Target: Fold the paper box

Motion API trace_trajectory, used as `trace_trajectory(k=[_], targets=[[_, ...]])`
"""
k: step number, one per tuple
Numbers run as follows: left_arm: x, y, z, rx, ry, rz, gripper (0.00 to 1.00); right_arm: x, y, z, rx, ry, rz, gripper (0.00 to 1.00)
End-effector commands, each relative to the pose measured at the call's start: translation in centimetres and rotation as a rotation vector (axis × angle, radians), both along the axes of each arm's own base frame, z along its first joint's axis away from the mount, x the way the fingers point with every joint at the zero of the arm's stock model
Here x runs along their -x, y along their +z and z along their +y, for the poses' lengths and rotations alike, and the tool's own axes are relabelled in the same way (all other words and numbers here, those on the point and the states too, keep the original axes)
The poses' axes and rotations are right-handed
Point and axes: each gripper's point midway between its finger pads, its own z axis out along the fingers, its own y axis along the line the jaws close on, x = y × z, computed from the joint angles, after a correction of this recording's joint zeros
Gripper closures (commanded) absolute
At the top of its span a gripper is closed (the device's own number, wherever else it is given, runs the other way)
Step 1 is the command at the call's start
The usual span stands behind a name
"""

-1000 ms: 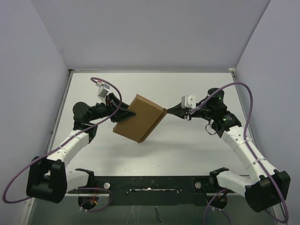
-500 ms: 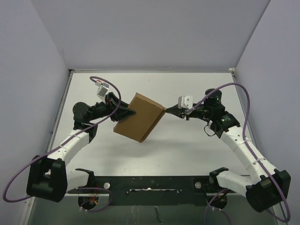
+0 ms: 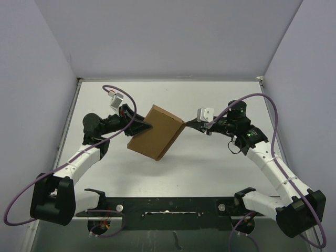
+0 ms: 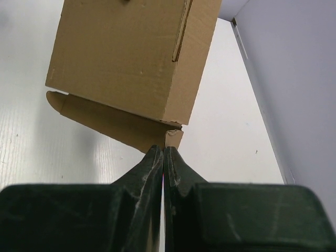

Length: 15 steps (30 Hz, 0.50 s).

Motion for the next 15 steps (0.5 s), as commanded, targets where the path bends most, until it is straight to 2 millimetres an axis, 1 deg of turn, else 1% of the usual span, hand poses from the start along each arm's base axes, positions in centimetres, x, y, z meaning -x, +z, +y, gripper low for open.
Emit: trace_trajectory(k=[1,4,15], targets=[[0.30,1.60,-0.23,-0.010,-0.025,-0.077,1.00,-0.65,2.58,0.25,-0.025,-0.014,-0.068,1.00],[0.30,1.46,-0.27,-0.013,-0.026,-0.074,1.00,-0.61,2.49,0.29,-0.024,-0.011,-0.064,1.00],[0.24,1.93,-0.30,-0.009,-0.026,-0.084,1.00,-0.11,1.65,1.07,-0.009,0.019,-0.057,1.00]])
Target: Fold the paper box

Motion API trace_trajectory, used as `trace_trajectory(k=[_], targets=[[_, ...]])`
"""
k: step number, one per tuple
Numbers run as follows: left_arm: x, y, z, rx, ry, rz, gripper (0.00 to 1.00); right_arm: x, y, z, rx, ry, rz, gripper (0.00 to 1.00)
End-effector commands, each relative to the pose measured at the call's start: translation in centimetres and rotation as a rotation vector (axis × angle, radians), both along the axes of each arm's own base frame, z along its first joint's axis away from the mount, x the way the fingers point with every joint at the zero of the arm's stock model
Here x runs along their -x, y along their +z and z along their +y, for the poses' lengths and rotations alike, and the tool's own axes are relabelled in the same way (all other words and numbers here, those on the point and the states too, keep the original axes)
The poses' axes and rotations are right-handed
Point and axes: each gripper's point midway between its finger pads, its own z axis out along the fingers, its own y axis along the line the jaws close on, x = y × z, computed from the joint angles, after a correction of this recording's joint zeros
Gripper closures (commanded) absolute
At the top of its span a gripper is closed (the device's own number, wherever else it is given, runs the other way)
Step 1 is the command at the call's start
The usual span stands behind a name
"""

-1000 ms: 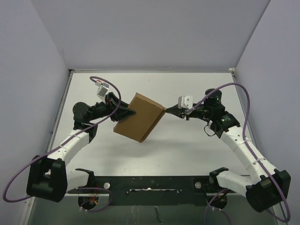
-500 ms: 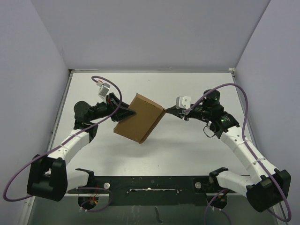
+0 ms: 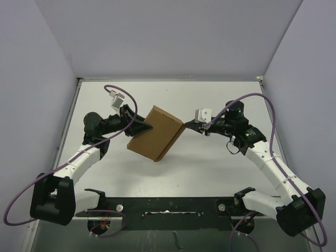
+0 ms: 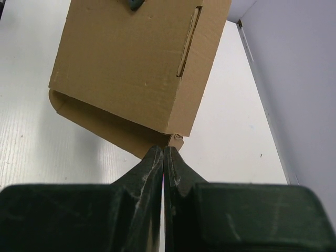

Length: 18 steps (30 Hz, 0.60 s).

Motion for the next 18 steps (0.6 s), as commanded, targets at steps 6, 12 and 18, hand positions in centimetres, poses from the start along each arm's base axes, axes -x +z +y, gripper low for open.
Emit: trace_trajectory(k=[6,12,18], targets=[[0.44,3.02,-0.30,0.019,-0.034,-0.113,1.00,-0.52,1.79,0.42,-0.007,-0.007,-0.067,1.00],[0.44,2.96,-0.28,0.021,-0.035,-0.111,1.00,-0.41,1.87,0.38,-0.005,-0.005,-0.069,1.00],[0.49,2.97,-0.35,0.021,-0.040,-0.106,1.00,-0.47,1.94,0.39,-0.008,-0.008,-0.068,1.00]])
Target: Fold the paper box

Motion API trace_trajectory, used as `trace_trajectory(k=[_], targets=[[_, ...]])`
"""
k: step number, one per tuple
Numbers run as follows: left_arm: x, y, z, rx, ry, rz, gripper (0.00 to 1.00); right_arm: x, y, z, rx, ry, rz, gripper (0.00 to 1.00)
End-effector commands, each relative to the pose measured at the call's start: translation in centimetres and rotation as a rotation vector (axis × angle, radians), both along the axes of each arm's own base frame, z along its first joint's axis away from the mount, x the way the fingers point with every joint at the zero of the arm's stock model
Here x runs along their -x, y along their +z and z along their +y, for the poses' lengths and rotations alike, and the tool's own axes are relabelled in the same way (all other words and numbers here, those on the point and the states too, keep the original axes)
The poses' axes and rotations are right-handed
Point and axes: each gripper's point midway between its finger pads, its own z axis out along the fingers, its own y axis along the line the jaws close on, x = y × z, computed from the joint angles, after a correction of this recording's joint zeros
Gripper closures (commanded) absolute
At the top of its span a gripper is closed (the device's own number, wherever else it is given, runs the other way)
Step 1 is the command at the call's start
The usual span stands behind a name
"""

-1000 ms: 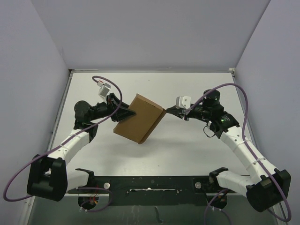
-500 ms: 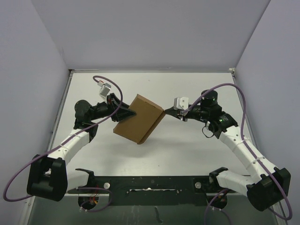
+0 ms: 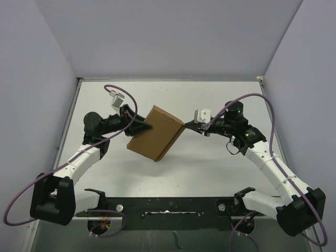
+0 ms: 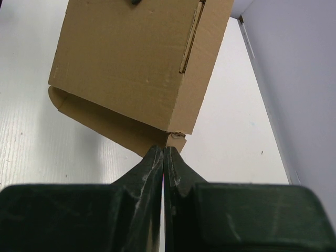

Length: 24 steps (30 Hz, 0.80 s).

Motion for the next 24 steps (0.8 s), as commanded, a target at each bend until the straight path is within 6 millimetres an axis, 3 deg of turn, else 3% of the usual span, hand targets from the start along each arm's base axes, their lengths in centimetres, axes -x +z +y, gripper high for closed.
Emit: trace_trajectory(k=[1,24], targets=[[0.5,2.7,-0.4,0.019,-0.038,-0.104,1.00,-0.5,2.3,0.4,-0.023,-0.002,-0.070,1.00],[0.7,1.6,-1.0,-0.052,-0.056,-0.082,1.00,-0.9,1.8,0.5,-0.011,-0.017,-0.068,1.00]])
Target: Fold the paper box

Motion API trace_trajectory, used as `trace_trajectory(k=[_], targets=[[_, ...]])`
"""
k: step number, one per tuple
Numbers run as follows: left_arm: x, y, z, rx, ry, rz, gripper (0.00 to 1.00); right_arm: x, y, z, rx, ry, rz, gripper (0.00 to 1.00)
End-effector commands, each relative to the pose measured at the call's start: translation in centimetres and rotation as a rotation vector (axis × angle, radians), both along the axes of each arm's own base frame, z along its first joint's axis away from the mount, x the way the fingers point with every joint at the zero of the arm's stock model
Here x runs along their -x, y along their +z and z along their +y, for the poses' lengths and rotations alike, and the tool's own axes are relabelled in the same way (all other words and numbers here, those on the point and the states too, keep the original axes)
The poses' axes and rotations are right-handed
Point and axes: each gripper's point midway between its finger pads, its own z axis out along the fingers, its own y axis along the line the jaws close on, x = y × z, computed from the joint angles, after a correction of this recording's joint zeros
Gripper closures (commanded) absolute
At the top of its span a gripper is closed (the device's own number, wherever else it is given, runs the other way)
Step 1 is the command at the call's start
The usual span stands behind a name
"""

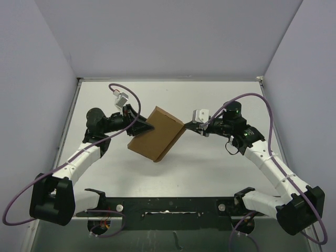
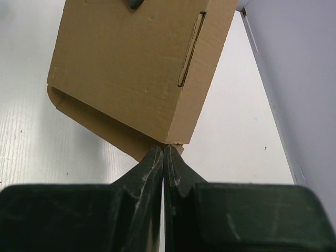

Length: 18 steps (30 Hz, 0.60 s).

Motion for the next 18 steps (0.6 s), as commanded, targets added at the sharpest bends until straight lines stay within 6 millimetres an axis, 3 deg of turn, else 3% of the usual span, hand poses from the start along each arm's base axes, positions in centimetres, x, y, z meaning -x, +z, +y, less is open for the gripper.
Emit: trace_trajectory(k=[1,7,12,18], targets=[[0.8,2.5,-0.5,-0.001,-0.048,-0.095,1.00,-0.7,2.3,0.5,-0.025,-0.002,-0.079,1.00],[0.5,2.7,-0.2,0.003,-0.024,-0.098,1.00,-0.4,2.1,0.3,-0.013,0.009,-0.079,1.00],[0.2,2.5,0.1,0.002,-0.004,-0.088,1.00,0.3,2.2,0.0,-0.004,0.037,-0.085,0.77],[0.2,2.5,0.4,0.003,0.001,-0.089,1.00,-0.3,2.0,-0.7,0.007,0.006,-0.093,0.63]])
